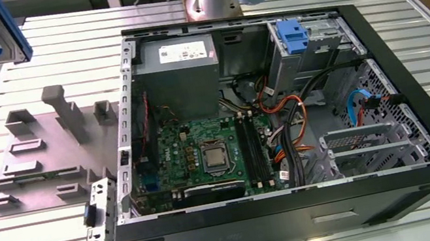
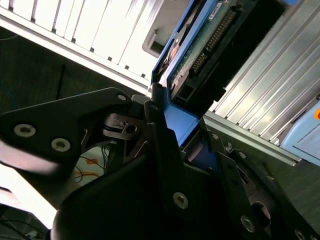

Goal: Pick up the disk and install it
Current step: 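Pick up the disk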

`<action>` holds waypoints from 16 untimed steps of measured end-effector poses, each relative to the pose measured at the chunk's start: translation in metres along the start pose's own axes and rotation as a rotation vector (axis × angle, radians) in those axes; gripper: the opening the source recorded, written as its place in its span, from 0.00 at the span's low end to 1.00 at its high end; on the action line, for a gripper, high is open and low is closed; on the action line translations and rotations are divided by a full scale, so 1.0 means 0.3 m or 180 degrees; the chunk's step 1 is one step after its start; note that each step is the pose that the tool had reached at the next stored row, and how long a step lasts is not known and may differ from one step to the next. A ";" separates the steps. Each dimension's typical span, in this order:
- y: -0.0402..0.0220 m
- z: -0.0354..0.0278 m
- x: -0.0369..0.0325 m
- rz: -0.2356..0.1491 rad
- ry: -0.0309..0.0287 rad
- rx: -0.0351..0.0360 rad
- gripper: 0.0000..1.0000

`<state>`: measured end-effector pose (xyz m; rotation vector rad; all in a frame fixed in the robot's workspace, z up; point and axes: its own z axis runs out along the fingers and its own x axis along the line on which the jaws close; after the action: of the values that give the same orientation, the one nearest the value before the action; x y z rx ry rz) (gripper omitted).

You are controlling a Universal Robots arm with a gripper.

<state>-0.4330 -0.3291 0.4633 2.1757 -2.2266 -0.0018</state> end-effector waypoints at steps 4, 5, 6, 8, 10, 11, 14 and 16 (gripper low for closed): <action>0.000 -0.008 0.000 0.0000 0.0000 0.0000 0.36; 0.000 -0.011 0.000 0.0000 0.0000 0.0000 0.36; 0.000 -0.012 0.000 0.0000 0.0000 0.0000 0.36; 0.000 -0.013 0.000 0.0000 0.0000 0.0000 0.36; 0.000 -0.014 0.000 0.0000 0.0000 0.0000 0.36; 0.000 -0.015 0.000 0.0000 0.0000 0.0000 0.36; 0.000 -0.017 0.000 0.0000 0.0000 0.0000 0.36; 0.000 -0.018 0.000 0.0000 0.0000 0.0000 0.36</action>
<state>-0.4330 -0.3291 0.4688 2.1758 -2.2267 -0.0018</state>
